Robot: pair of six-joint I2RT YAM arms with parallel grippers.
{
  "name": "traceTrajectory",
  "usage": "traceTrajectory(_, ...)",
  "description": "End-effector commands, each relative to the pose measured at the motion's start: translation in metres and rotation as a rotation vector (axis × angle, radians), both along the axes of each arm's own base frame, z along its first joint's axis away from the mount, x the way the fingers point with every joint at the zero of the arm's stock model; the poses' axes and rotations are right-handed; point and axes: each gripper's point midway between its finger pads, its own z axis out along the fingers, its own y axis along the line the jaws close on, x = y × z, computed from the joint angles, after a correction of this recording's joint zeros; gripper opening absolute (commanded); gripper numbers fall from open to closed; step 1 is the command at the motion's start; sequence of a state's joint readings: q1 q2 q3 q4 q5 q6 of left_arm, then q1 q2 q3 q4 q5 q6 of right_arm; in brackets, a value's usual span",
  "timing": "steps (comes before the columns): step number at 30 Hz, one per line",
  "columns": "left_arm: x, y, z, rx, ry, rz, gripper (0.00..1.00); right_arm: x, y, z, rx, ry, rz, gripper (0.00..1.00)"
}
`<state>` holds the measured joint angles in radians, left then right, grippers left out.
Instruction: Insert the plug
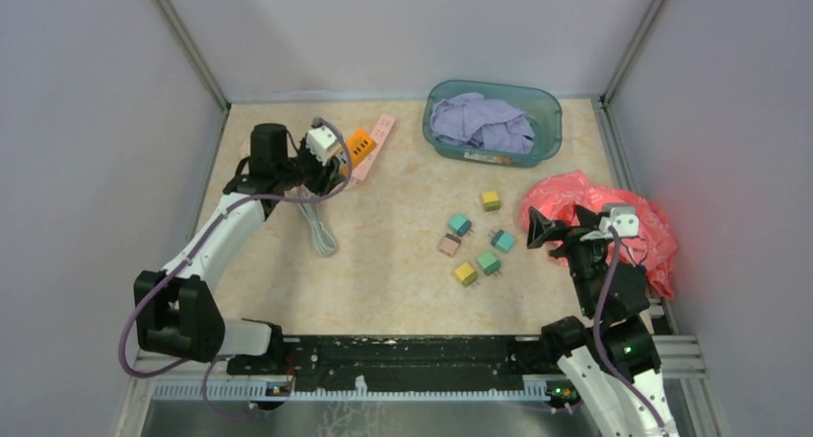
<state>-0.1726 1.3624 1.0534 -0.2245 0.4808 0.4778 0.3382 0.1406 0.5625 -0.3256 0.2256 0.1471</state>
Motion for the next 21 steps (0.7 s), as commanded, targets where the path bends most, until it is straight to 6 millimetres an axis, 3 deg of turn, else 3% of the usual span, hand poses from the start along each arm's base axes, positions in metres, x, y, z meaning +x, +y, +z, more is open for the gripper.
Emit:
traceTrajectory(1,-0.029,-0.032,-0.004,0.045,-0.039,-0.133,0.08,0.0,0.004,0.012,-0.007,-0.04,0.021,0.99)
traceTrajectory(6,-0.066,-0.058,-0.041,0.087,0.043,-0.206,0.07,0.0,0.005,0.012,-0.009,-0.039,0.026,0.99)
traceTrajectory(10,-0.082,-0.069,-0.066,0.13,0.083,-0.233,0.09,0.0,0.007,0.013,-0.009,-0.046,0.039,0.99)
traceTrajectory(21,-0.131,-0.128,-0.132,0.238,0.195,-0.439,0.08,-0.001,0.009,0.013,-0.012,-0.046,0.052,0.99)
